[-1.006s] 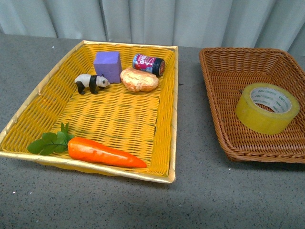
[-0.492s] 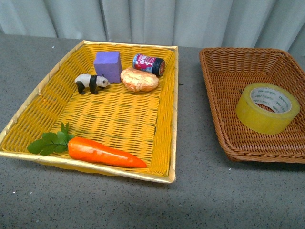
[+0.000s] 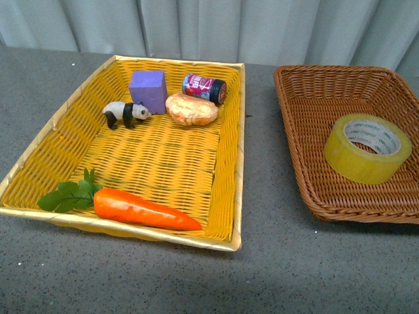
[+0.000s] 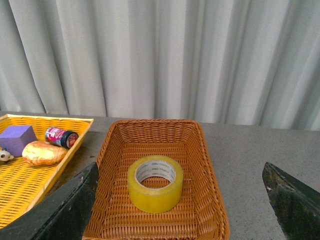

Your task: Move tape to another basket

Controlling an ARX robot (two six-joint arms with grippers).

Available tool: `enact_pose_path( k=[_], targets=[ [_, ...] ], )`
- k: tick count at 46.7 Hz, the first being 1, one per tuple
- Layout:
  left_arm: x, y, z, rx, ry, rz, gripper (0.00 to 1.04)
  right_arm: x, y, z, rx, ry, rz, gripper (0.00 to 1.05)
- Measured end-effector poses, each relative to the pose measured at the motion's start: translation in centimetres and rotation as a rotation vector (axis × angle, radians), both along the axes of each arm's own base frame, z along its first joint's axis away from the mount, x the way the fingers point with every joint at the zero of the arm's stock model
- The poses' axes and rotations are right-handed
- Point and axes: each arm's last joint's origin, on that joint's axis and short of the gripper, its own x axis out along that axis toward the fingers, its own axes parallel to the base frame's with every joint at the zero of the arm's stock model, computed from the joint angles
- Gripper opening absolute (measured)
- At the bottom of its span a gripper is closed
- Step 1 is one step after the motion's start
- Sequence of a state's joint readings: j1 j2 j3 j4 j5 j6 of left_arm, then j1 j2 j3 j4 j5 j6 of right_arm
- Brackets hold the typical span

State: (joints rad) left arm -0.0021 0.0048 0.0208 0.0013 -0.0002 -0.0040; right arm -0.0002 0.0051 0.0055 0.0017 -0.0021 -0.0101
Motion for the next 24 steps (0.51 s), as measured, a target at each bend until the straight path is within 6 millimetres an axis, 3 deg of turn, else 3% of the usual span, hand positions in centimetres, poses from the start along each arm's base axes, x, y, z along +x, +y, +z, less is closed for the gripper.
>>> enact_pose_path(
  k=[24],
  targets=[
    [0.0,0.0,0.0,0.0,0.0,0.0,0.98,0.0,0.0,-0.01,0.0,0.0,0.0,0.96]
  ],
)
